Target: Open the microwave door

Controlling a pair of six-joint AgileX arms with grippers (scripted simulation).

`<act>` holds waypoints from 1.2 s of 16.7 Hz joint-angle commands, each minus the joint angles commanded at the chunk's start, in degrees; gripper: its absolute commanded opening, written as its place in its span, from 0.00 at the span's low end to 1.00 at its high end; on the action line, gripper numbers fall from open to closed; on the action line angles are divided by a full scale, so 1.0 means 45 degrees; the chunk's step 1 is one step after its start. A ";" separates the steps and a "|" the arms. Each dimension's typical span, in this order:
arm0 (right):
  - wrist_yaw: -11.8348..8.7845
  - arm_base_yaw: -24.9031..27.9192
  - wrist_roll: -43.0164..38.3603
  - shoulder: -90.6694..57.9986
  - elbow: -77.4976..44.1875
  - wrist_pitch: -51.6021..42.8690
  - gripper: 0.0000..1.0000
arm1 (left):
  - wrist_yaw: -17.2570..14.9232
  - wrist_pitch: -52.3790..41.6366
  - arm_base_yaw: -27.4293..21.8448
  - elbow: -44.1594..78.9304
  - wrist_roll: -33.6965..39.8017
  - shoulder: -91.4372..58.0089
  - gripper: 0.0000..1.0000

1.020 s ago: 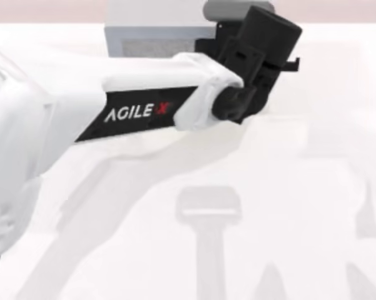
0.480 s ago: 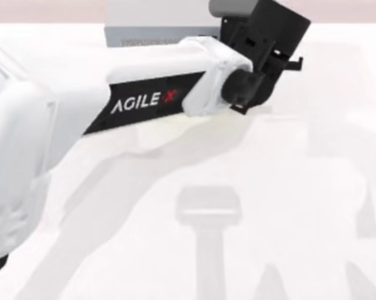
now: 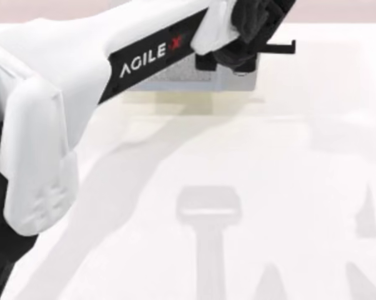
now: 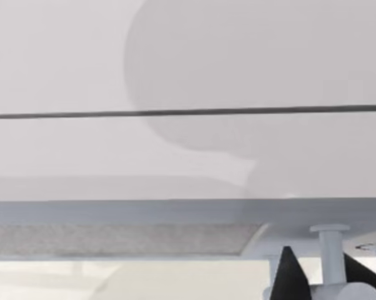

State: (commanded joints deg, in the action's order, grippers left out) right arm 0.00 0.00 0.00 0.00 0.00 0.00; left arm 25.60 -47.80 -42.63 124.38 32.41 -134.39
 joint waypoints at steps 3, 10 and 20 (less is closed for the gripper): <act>0.0000 0.0000 0.0000 0.0000 0.0000 0.0000 1.00 | -0.0839 -0.2443 0.0275 0.1722 0.0587 -0.0450 0.00; 0.0000 0.0000 0.0000 0.0000 0.0000 0.0000 1.00 | -0.1442 -0.3867 0.0485 0.2809 0.0960 -0.0772 0.00; 0.0000 0.0000 0.0000 0.0000 0.0000 0.0000 1.00 | -0.1442 -0.3867 0.0485 0.2809 0.0960 -0.0772 0.00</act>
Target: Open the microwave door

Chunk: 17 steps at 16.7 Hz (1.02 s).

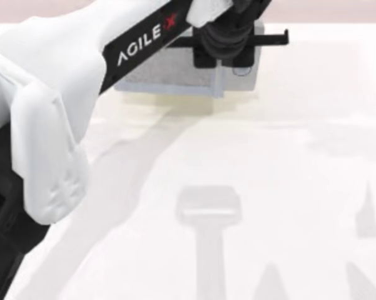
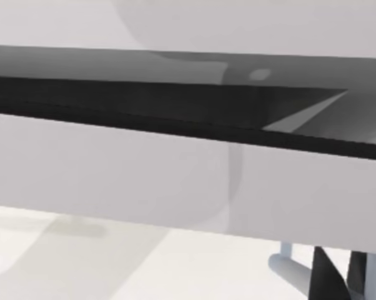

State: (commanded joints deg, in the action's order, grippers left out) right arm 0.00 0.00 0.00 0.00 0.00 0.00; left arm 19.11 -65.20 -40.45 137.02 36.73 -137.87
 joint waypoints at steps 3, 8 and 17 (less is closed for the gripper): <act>0.0000 0.0000 0.0000 0.0000 0.0000 0.0000 1.00 | 0.0000 0.0000 0.0000 0.0000 0.0000 0.0000 0.00; 0.0000 0.0000 0.0000 0.0000 0.0000 0.0000 1.00 | 0.0000 0.0000 0.0000 0.0000 0.0000 0.0000 0.00; 0.0000 0.0000 0.0000 0.0000 0.0000 0.0000 1.00 | -0.0128 0.0579 -0.0010 -0.0991 -0.0348 0.0576 0.00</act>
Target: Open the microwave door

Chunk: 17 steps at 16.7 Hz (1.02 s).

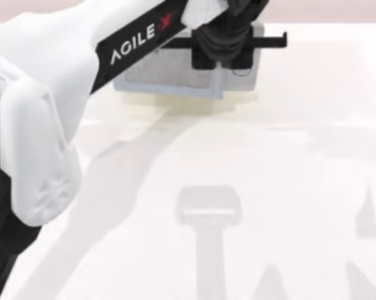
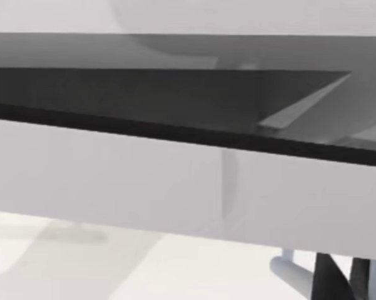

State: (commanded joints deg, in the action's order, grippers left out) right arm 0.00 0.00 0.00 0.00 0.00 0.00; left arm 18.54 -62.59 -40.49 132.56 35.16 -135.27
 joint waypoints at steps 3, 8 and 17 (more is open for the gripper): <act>0.0000 0.0000 0.0000 0.0000 0.0000 0.0000 1.00 | -0.0201 0.0717 0.0024 -0.1449 -0.0529 0.0761 0.00; 0.0000 0.0000 0.0000 0.0000 0.0000 0.0000 1.00 | -0.0320 0.1015 0.0031 -0.1917 -0.0729 0.1075 0.00; 0.0000 0.0000 0.0000 0.0000 0.0000 0.0000 1.00 | -0.0320 0.1015 0.0031 -0.1917 -0.0729 0.1075 0.00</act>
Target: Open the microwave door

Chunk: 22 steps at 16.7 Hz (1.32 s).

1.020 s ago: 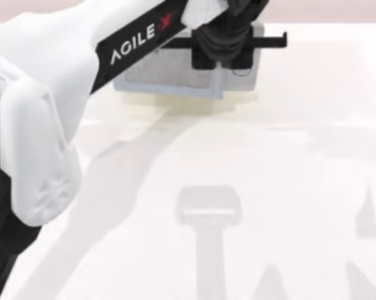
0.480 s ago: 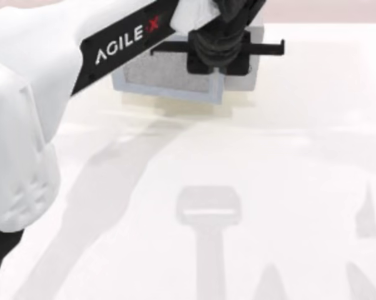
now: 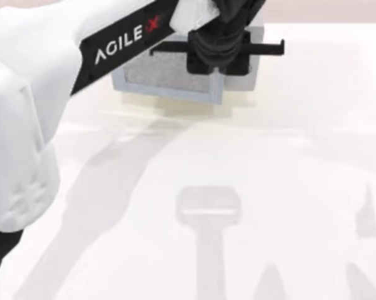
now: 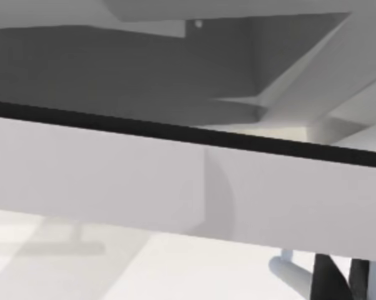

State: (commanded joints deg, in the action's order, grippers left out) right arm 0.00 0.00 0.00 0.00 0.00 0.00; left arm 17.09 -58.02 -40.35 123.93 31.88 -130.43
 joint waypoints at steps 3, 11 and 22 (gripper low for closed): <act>0.0000 0.0000 0.0000 0.0000 0.0000 0.0000 1.00 | 0.0000 0.0000 0.0000 0.0000 0.0000 0.0000 0.00; 0.0000 0.0000 0.0000 0.0000 0.0000 0.0000 1.00 | 0.0000 0.0000 0.0000 0.0000 0.0000 0.0000 0.00; 0.0000 0.0000 0.0000 0.0000 0.0000 0.0000 1.00 | -0.0516 0.1220 0.0072 -0.2277 -0.1151 0.1363 0.00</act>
State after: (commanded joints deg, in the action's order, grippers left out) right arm 0.00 0.00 0.00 0.00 0.00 0.00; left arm 14.77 -52.53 -40.03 113.69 26.70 -124.30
